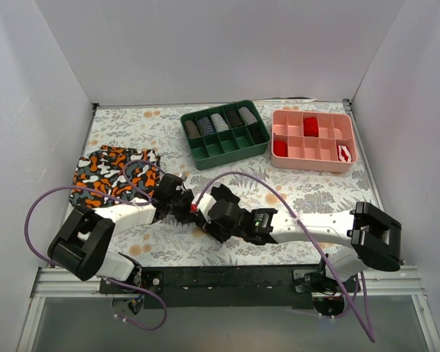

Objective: Roll the underwear
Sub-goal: Roll the underwear to the center of the board.

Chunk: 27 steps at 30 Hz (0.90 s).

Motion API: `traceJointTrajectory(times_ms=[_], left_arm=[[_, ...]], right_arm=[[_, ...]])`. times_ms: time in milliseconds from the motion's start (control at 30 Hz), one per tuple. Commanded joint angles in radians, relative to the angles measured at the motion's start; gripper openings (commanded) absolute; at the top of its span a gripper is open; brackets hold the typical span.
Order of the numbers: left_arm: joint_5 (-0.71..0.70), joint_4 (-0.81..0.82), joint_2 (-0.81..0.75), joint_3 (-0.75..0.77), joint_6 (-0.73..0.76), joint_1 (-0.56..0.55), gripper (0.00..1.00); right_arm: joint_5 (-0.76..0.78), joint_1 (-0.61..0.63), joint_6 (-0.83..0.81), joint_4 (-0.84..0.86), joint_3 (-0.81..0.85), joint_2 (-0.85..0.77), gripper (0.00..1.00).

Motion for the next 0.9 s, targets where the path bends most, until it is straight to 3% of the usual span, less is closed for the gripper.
traceJointTrajectory(times_ms=[0, 367, 867], left_arm=[[-0.067, -0.206, 0.065, -0.027, 0.05, -0.01, 0.0], [-0.032, -0.255, 0.114, 0.033, 0.084, -0.01, 0.0], [-0.015, -0.272, 0.151, 0.067, 0.116, -0.01, 0.0]], right_arm=[[0.107, 0.072, -0.066, -0.016, -0.018, 0.004, 0.48], [0.277, 0.132, -0.164, 0.098, -0.042, 0.113, 0.48], [0.3, 0.149, -0.184, 0.15, -0.045, 0.211, 0.49]])
